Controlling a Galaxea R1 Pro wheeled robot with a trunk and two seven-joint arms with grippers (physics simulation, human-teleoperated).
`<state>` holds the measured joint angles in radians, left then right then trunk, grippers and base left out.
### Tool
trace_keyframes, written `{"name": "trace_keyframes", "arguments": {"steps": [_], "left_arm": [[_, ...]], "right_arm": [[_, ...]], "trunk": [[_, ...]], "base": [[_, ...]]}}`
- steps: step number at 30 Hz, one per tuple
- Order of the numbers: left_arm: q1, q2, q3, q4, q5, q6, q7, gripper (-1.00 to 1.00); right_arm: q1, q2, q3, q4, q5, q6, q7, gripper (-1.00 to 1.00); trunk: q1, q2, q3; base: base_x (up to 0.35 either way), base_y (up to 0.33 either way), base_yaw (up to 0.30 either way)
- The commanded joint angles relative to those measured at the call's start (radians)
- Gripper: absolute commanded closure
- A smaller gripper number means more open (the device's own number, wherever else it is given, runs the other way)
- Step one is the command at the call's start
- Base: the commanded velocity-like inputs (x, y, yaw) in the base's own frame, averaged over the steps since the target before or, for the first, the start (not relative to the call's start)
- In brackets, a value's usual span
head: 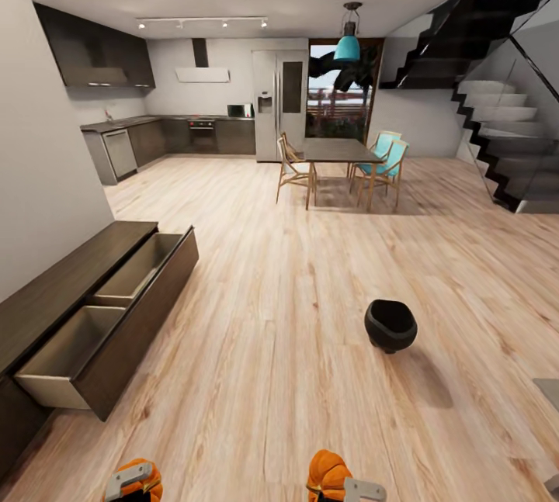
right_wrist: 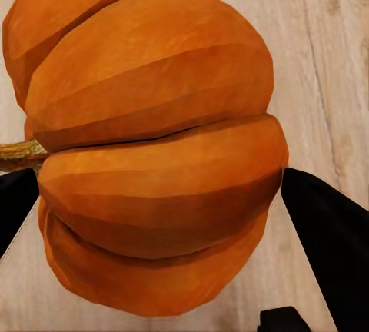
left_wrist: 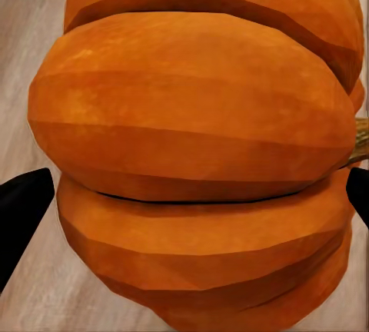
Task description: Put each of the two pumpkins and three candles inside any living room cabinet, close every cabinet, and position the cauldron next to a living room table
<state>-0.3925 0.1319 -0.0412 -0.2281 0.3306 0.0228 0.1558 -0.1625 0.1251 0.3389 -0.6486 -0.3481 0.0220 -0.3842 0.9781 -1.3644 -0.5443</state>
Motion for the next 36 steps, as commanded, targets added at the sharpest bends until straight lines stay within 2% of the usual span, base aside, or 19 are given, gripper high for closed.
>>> {"name": "trace_keyframes", "arguments": {"steps": [1,22,24,26,28,29,32,33,36], "left_arm": [[0.000,0.000,0.000,0.000,-0.002,0.000,0.004,1.00],[0.000,0.001,0.002,0.000,-0.004,0.004,0.004,1.00],[0.000,0.000,0.005,-0.013,-0.002,0.016,0.005,1.00],[-0.001,-0.005,0.005,-0.059,-0.001,0.050,0.010,1.00],[-0.001,-0.008,0.006,-0.134,-0.001,0.128,0.012,1.00],[-0.002,-0.008,0.007,-0.184,-0.001,0.188,0.012,1.00],[-0.009,-0.009,0.008,-0.269,0.000,0.256,0.014,1.00],[-0.013,-0.009,0.009,-0.301,0.000,0.280,0.015,1.00],[-0.020,-0.008,0.009,-0.334,-0.002,0.316,0.016,1.00]], "right_arm": [[0.000,0.000,0.000,0.000,0.001,-0.001,0.002,1.00],[-0.001,0.000,-0.003,-0.007,-0.002,0.001,0.001,1.00],[-0.019,0.001,-0.005,-0.010,-0.006,0.011,-0.001,1.00],[-0.053,0.001,-0.007,-0.008,-0.013,0.020,-0.001,1.00],[-0.094,0.001,-0.009,-0.007,-0.018,0.046,-0.001,1.00],[-0.127,0.003,-0.010,-0.009,-0.019,0.088,-0.001,1.00],[-0.203,0.010,-0.018,-0.011,-0.021,0.199,-0.002,1.00],[-0.236,0.012,-0.033,-0.011,-0.023,0.236,-0.002,1.00],[-0.282,0.015,-0.076,-0.012,-0.023,0.275,-0.002,1.00]], "trunk": [[0.000,0.000,0.000],[0.000,0.000,0.000],[0.000,0.000,0.000],[0.000,0.000,0.000],[0.000,0.000,0.000],[0.000,0.000,0.000],[0.000,0.000,0.000],[0.000,0.000,0.000],[0.000,0.000,0.000]], "base": [[0.332,0.000,0.000],[0.332,0.000,0.000],[0.332,0.000,0.000],[0.332,0.000,0.000],[0.332,0.000,0.000],[0.332,0.000,0.000],[0.332,0.000,0.000],[0.332,0.000,0.000],[0.332,0.000,0.000]]}}
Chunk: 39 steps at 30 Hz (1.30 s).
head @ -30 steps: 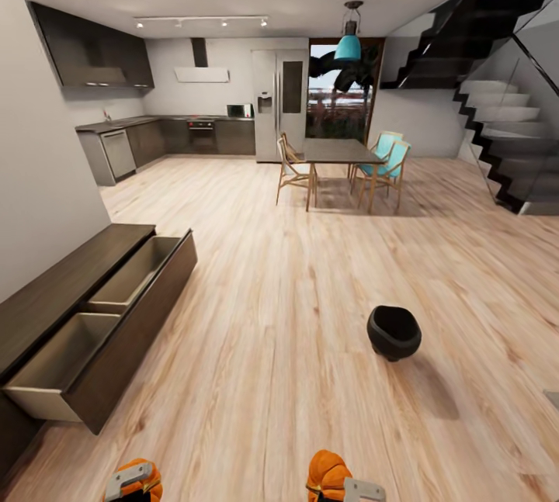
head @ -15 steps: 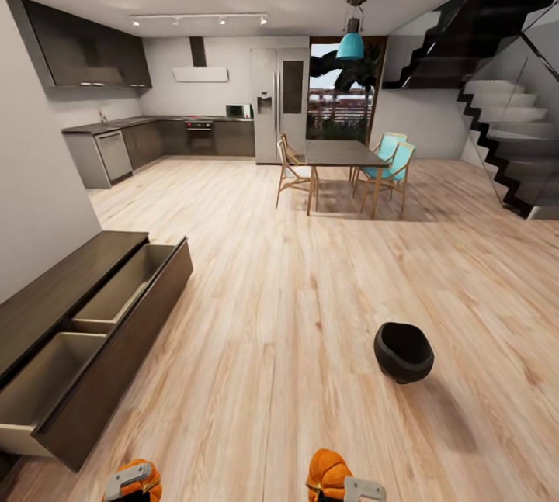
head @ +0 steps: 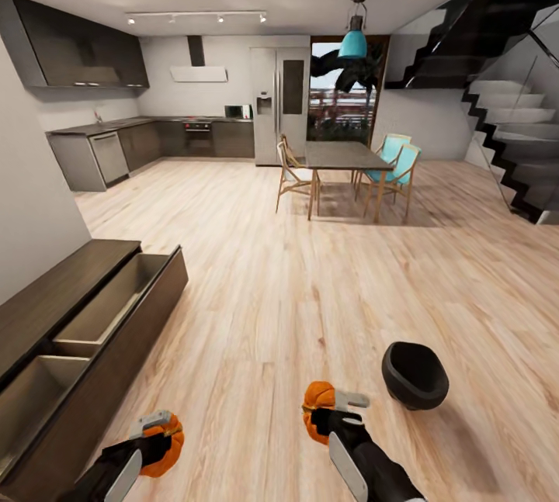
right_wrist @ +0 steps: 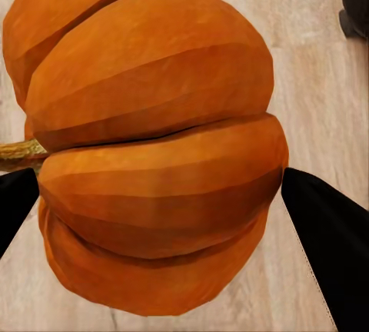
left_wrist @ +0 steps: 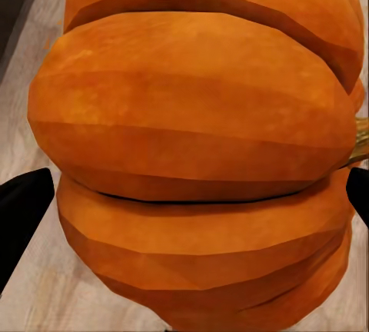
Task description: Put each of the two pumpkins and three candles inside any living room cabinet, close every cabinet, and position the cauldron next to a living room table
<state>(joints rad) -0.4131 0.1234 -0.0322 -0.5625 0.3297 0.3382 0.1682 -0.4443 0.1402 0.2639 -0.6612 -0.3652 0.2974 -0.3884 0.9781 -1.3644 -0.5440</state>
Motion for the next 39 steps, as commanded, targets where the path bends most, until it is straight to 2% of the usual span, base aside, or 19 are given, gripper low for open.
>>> {"name": "trace_keyframes", "arguments": {"steps": [1,4,6,10,13,15,18,22,36,39], "left_arm": [[-0.009,0.001,-0.001,-0.005,-0.002,0.007,0.004,1.00],[-0.033,0.001,-0.001,-0.010,-0.003,0.014,0.009,1.00],[-0.039,-0.002,-0.001,-0.012,-0.003,0.017,0.024,1.00],[-0.046,-0.030,-0.003,-0.014,-0.004,0.018,0.108,1.00],[-0.047,-0.038,-0.003,-0.015,-0.003,0.016,0.191,1.00],[-0.047,-0.043,-0.003,-0.015,-0.002,0.015,0.210,1.00],[-0.047,-0.057,-0.004,-0.014,-0.002,0.015,0.220,1.00],[-0.047,-0.063,-0.005,-0.014,-0.004,0.014,0.215,1.00],[-0.047,-0.060,-0.005,-0.014,-0.003,0.015,0.208,1.00],[-0.048,-0.056,-0.005,-0.014,-0.001,0.059,0.200,1.00]], "right_arm": [[-0.020,0.000,-0.009,0.000,-0.006,0.022,0.002,1.00],[-0.040,0.000,-0.016,0.000,-0.005,0.092,0.003,1.00],[-0.042,0.001,-0.018,0.000,-0.006,0.107,0.003,1.00],[-0.043,0.003,-0.018,-0.001,-0.006,0.114,0.003,1.00],[-0.043,0.005,-0.015,-0.001,-0.006,0.115,0.003,1.00],[-0.043,0.011,-0.013,-0.001,-0.005,0.115,0.003,1.00],[-0.043,0.017,-0.012,0.000,-0.005,0.115,0.003,1.00],[-0.043,0.019,-0.012,-0.001,-0.004,0.109,0.003,1.00],[-0.043,0.017,-0.017,0.000,-0.005,0.104,0.004,1.00],[-0.043,0.016,-0.018,0.000,-0.005,0.104,0.005,1.00]], "trunk": [[0.000,0.000,0.000],[0.000,0.000,0.000],[0.000,0.000,0.000],[0.000,0.000,0.000],[0.000,0.000,0.000],[0.000,0.000,0.000],[0.000,0.000,0.000],[0.000,0.000,0.000],[0.000,0.000,0.000],[0.000,0.000,0.000]], "base": [[0.332,0.000,0.000],[0.332,0.000,0.000],[0.332,0.000,0.000],[0.332,0.000,0.000],[0.332,0.000,0.000],[0.332,0.000,0.000],[0.332,0.000,0.000],[0.332,0.000,0.000],[0.333,0.048,0.000],[0.332,0.100,0.000]]}}
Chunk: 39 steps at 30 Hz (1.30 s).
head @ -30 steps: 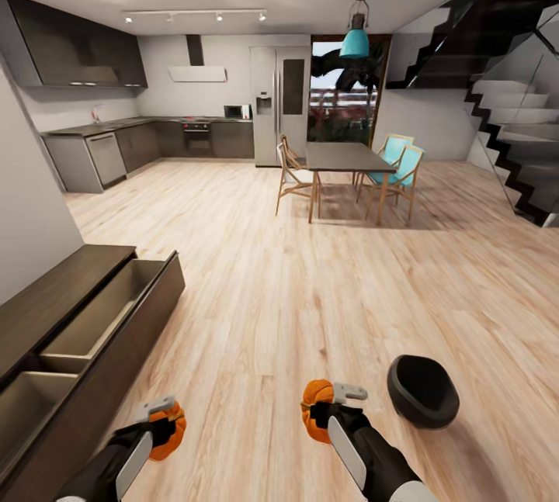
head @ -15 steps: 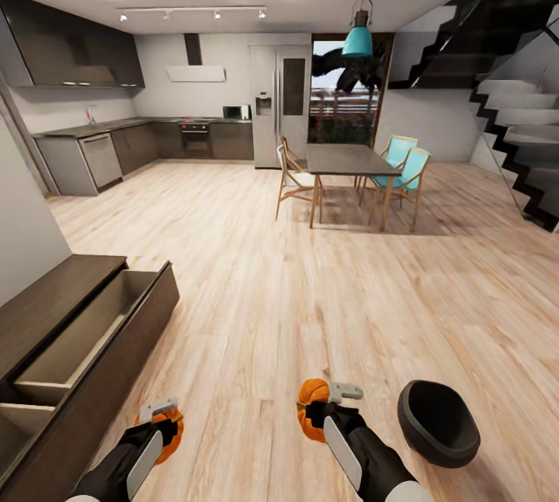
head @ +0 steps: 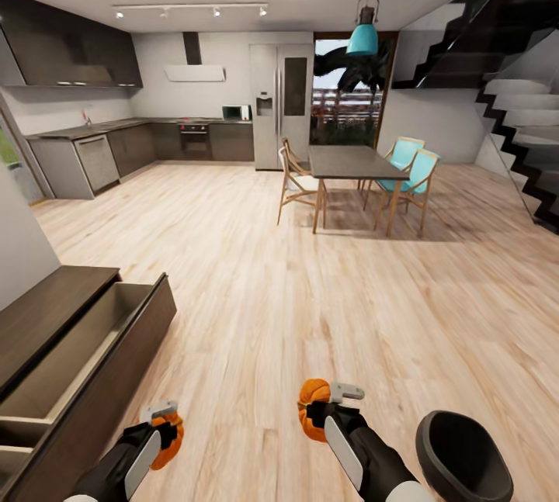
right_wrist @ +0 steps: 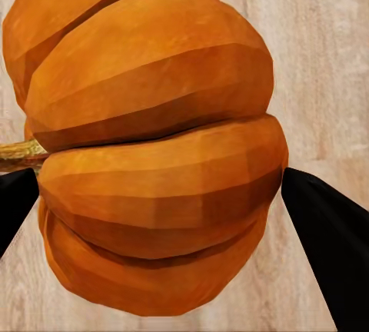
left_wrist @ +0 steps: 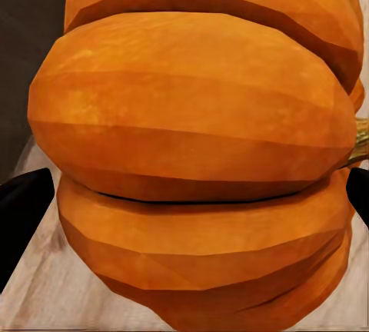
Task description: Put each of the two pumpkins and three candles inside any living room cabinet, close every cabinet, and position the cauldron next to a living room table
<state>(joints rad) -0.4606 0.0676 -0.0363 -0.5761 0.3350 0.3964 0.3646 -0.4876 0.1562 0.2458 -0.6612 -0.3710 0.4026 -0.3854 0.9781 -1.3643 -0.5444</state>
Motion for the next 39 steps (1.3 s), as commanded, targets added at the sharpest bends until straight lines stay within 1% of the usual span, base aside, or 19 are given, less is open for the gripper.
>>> {"name": "trace_keyframes", "arguments": {"steps": [1,3,6,8,10,14,21,31,37,39], "left_arm": [[-0.003,0.001,-0.001,-0.001,-0.005,0.020,-0.006,1.00],[-0.015,0.002,-0.001,0.002,-0.004,0.048,-0.038,1.00],[-0.025,0.003,0.000,0.007,-0.005,0.064,-0.098,1.00],[-0.027,0.003,0.000,0.008,-0.006,0.068,-0.120,1.00],[-0.028,0.003,0.000,0.008,-0.006,0.069,-0.128,1.00],[-0.029,0.003,0.000,0.010,-0.007,0.070,-0.133,1.00],[-0.029,0.003,-0.001,0.010,-0.008,0.068,-0.134,1.00],[-0.029,0.002,-0.001,0.010,-0.008,0.067,-0.135,1.00],[-0.029,0.001,-0.001,0.011,-0.008,0.066,-0.134,1.00],[-0.029,0.000,-0.001,0.011,-0.008,0.065,-0.134,1.00]], "right_arm": [[0.000,0.000,0.000,0.000,0.001,-0.001,0.002,1.00],[0.000,0.000,0.000,0.000,0.001,-0.001,0.002,1.00],[0.000,0.000,0.000,-0.001,0.001,-0.001,0.001,1.00],[0.000,-0.001,0.000,-0.001,0.001,-0.001,0.002,1.00],[0.000,-0.001,0.000,-0.001,0.001,-0.001,0.001,1.00],[0.000,0.000,0.000,-0.001,0.001,-0.001,0.001,1.00],[0.000,-0.003,0.000,0.000,0.001,-0.001,0.002,1.00],[0.000,-0.005,-0.002,0.000,0.000,-0.001,0.003,1.00],[0.000,-0.006,-0.034,0.000,0.000,-0.001,0.007,1.00],[0.000,-0.007,-0.038,0.000,0.000,0.000,0.007,1.00]], "trunk": [[0.000,0.000,0.000],[0.000,0.000,0.000],[0.000,0.000,0.000],[0.000,0.000,0.000],[0.000,0.000,0.000],[0.000,0.000,0.000],[0.000,0.000,0.000],[0.000,0.000,0.000],[0.000,0.000,0.000],[0.000,0.000,0.000]], "base": [[0.332,0.101,0.000],[0.332,0.101,0.000],[0.332,0.101,0.000],[0.332,0.097,0.000],[0.333,0.054,0.000],[0.333,0.016,0.099],[0.332,0.002,0.245],[0.333,0.000,0.023],[0.333,0.000,0.000],[0.333,0.000,0.000]]}}
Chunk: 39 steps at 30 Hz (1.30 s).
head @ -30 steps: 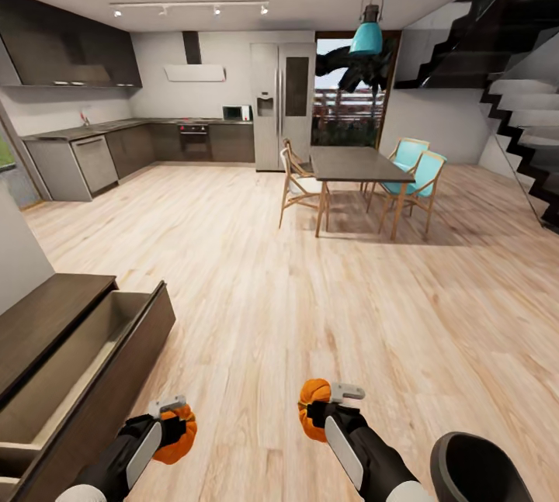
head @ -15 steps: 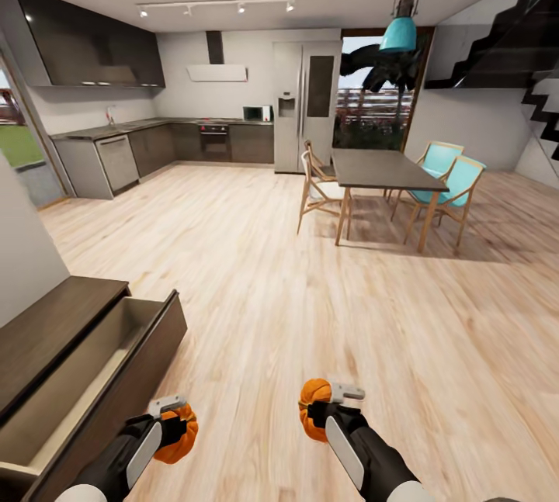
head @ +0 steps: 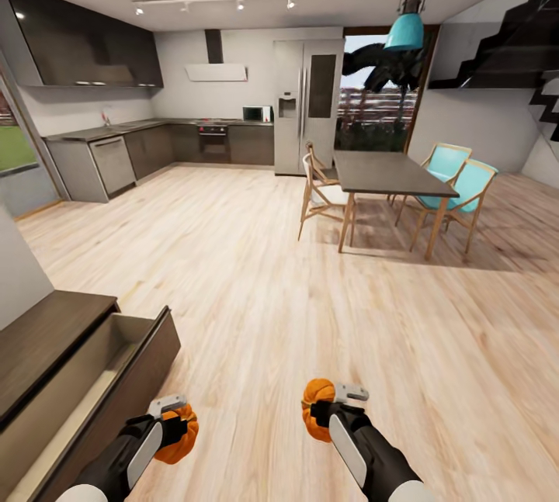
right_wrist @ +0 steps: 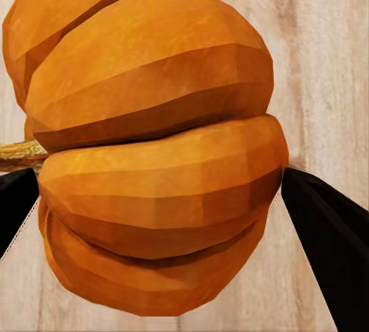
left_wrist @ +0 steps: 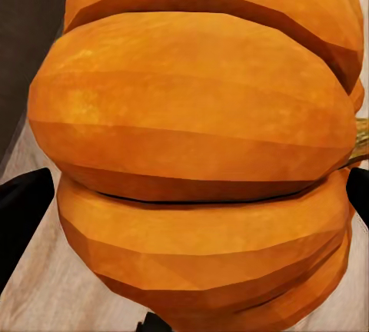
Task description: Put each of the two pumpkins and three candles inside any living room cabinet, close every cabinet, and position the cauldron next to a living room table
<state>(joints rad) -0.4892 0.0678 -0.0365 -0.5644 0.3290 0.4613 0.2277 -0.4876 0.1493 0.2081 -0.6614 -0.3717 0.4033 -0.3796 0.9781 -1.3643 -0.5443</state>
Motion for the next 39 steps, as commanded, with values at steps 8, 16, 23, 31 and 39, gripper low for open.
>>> {"name": "trace_keyframes", "arguments": {"steps": [8,16,23,31,39], "left_arm": [[0.000,0.001,0.000,0.000,-0.002,-0.002,0.004,1.00],[0.000,0.000,0.000,0.000,-0.002,-0.003,0.004,1.00],[0.000,0.000,0.000,0.000,-0.002,-0.003,0.004,1.00],[0.000,-0.002,0.000,0.000,-0.002,-0.003,0.004,1.00],[0.000,-0.003,-0.001,0.000,-0.002,-0.004,0.005,1.00]], "right_arm": [[0.000,0.000,-0.005,0.000,0.001,0.001,0.002,1.00],[0.000,-0.001,-0.009,0.000,0.001,0.003,0.002,1.00],[0.000,-0.003,-0.009,0.000,0.001,0.003,0.002,1.00],[0.000,-0.002,-0.009,0.000,0.001,0.005,0.002,1.00],[0.000,-0.002,-0.009,0.000,0.001,0.005,0.002,1.00]], "trunk": [[0.000,0.000,0.000],[0.000,0.000,0.000],[0.000,0.000,0.000],[0.000,0.000,0.000],[0.000,0.000,0.000]], "base": [[0.333,0.000,0.000],[0.333,0.000,0.000],[0.333,-0.055,0.000],[0.333,-0.105,0.000],[0.333,-0.124,0.025]]}}
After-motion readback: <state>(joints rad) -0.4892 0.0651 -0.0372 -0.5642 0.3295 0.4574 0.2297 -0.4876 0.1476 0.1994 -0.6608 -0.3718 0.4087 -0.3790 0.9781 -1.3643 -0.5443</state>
